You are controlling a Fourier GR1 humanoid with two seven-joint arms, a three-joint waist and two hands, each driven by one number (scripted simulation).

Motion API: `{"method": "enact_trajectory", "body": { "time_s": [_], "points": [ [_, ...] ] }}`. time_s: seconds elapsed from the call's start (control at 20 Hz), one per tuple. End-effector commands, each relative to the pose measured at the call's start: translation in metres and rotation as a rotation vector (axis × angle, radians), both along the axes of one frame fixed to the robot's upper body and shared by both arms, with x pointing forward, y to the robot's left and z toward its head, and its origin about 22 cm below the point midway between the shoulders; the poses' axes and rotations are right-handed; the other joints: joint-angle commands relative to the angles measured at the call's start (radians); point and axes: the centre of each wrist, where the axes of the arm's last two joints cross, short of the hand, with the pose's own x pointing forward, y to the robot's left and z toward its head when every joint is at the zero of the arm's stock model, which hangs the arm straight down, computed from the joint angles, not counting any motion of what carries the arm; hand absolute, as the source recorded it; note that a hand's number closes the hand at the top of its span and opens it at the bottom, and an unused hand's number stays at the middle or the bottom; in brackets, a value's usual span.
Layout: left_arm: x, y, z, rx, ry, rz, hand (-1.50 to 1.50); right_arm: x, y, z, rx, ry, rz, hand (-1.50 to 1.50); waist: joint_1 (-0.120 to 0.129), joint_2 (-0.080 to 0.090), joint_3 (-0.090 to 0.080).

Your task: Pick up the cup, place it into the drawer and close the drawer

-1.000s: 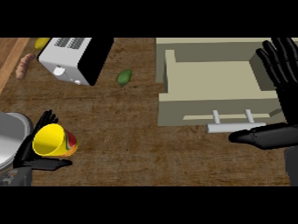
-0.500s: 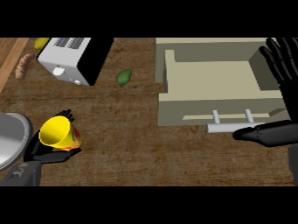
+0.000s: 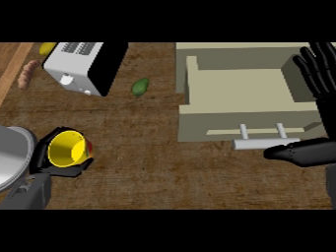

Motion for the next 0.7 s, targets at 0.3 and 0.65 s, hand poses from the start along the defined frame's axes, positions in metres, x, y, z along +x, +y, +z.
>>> {"method": "enact_trajectory", "body": {
  "time_s": [0.3,0.65],
  "points": [
    [0.021,-0.068,-0.008,-0.173,-0.255,0.250,1.50,-0.005,-0.009,0.017,0.009,-0.002,-0.004,-1.50,-0.003,-0.003,0.001],
    [0.078,-0.111,0.043,-0.174,-0.316,-0.005,1.50,-0.010,-0.012,0.002,-0.014,0.015,-0.016,-1.50,0.013,-0.012,0.005]
  ]
}}
